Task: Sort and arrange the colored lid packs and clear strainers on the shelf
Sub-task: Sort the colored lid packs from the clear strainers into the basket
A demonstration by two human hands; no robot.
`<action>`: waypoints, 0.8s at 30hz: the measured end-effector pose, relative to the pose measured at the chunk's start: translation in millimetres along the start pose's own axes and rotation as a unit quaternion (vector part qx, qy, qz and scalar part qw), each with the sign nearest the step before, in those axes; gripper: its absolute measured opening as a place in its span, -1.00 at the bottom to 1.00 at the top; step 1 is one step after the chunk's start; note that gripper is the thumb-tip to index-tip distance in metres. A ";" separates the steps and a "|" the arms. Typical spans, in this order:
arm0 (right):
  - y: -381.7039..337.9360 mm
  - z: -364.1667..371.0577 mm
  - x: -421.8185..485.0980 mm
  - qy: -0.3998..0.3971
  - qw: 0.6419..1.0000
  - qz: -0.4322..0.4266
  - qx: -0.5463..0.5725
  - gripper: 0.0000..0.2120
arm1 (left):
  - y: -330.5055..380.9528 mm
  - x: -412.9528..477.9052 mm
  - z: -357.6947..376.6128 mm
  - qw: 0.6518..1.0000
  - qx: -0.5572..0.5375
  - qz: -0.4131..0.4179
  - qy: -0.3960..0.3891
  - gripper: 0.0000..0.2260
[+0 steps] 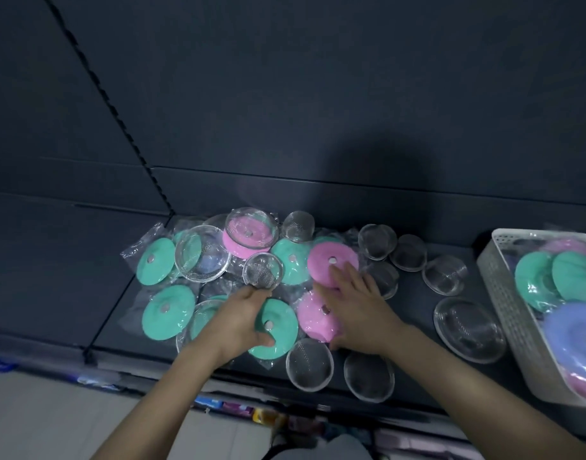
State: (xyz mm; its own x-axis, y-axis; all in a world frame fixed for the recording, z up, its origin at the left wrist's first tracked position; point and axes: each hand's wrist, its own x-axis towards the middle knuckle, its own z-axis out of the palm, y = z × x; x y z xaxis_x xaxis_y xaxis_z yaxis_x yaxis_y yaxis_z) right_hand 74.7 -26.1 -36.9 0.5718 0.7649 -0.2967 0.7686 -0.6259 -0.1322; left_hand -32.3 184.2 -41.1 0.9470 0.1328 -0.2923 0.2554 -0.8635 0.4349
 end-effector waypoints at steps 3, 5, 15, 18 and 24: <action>-0.8 -4.4 5.8 0.006 1.000 -0.004 0.005 -0.13 | -1.2 3.1 -2.7 0.999 -0.048 -0.012 0.018 -0.21; -1.6 -5.8 8.2 0.023 1.000 -0.015 0.011 -0.19 | -2.6 4.5 -5.6 0.996 -0.083 -0.015 0.032 -0.25; 20.6 -29.0 53.7 0.127 0.989 0.069 0.039 -0.70 | -27.9 7.3 -14.1 0.898 -0.415 -0.075 0.128 -0.80; 26.9 -37.5 77.3 0.062 0.997 0.053 -0.002 -0.52 | -33.9 0.9 -23.6 0.859 -0.484 -0.079 0.148 -0.75; 29.1 -38.1 98.8 -0.052 0.996 0.066 -0.026 -0.11 | -54.4 -24.5 -39.5 0.828 -0.470 -0.158 0.263 -0.81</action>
State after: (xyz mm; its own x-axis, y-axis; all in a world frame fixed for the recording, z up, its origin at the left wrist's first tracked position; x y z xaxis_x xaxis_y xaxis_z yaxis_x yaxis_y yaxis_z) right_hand 164.4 37.1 -34.0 0.6381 0.6551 -0.4045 0.7044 -0.7089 -0.0368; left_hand -61.8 247.1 -23.9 0.6943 0.6867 -0.2154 0.3120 -0.0175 0.9499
